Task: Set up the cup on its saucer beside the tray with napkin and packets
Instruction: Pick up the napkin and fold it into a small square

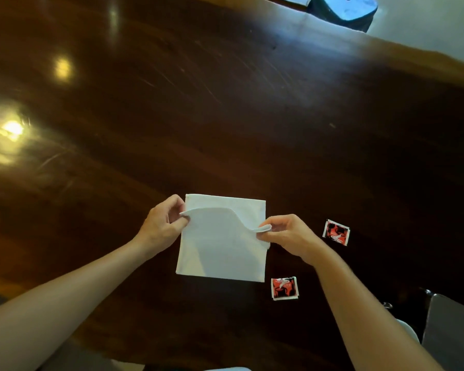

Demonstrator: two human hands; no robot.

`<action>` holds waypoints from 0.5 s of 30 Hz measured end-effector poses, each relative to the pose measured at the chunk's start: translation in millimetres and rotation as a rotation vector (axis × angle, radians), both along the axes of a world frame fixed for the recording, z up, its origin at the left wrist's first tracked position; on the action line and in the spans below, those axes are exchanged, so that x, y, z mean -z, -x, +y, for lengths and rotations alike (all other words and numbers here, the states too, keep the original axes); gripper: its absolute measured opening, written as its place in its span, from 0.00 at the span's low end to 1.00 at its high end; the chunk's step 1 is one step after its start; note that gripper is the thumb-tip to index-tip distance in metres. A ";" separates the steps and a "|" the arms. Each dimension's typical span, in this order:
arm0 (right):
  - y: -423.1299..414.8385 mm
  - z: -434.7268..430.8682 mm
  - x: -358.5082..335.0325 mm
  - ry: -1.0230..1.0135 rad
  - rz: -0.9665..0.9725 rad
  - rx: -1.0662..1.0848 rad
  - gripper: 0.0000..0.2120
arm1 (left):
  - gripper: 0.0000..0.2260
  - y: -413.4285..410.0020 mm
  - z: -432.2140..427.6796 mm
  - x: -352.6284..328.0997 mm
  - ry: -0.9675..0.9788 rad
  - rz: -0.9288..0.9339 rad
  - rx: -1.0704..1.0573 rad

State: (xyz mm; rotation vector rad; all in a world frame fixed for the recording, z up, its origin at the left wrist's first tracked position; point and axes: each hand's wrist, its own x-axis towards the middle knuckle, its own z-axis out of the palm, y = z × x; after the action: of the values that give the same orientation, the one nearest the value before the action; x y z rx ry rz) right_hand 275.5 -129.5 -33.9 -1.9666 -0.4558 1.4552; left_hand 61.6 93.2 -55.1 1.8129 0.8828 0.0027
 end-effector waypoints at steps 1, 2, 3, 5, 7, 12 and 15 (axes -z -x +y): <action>-5.0 -4.4 -3.9 -0.013 0.098 -0.004 0.03 | 0.06 2.1 0.0 -3.1 0.134 0.006 -0.006; -9.9 -8.4 -6.8 -0.030 0.219 0.024 0.03 | 0.05 3.3 0.6 -6.4 0.293 0.008 -0.019; -13.3 -9.9 -8.0 -0.040 0.324 0.084 0.03 | 0.06 3.5 2.5 -7.2 0.430 0.021 -0.041; -15.3 -4.3 -2.0 -0.025 0.344 0.228 0.05 | 0.08 -0.5 7.3 -4.0 0.509 0.077 -0.132; -12.2 10.2 15.3 0.057 0.153 0.356 0.05 | 0.06 -11.3 11.8 5.8 0.437 0.158 -0.261; -3.3 41.1 60.2 0.241 -0.202 0.456 0.05 | 0.04 -35.1 19.6 40.6 0.200 0.331 -0.346; -2.5 45.4 69.2 0.288 -0.360 0.378 0.07 | 0.07 -37.1 20.3 50.6 -0.030 0.418 -0.252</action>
State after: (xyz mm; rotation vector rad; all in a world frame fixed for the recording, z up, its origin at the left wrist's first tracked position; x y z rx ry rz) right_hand 278.0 -84.1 -103.0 -2.3991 -0.0132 0.9726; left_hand 98.8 113.5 -105.6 1.7471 1.4091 -0.2108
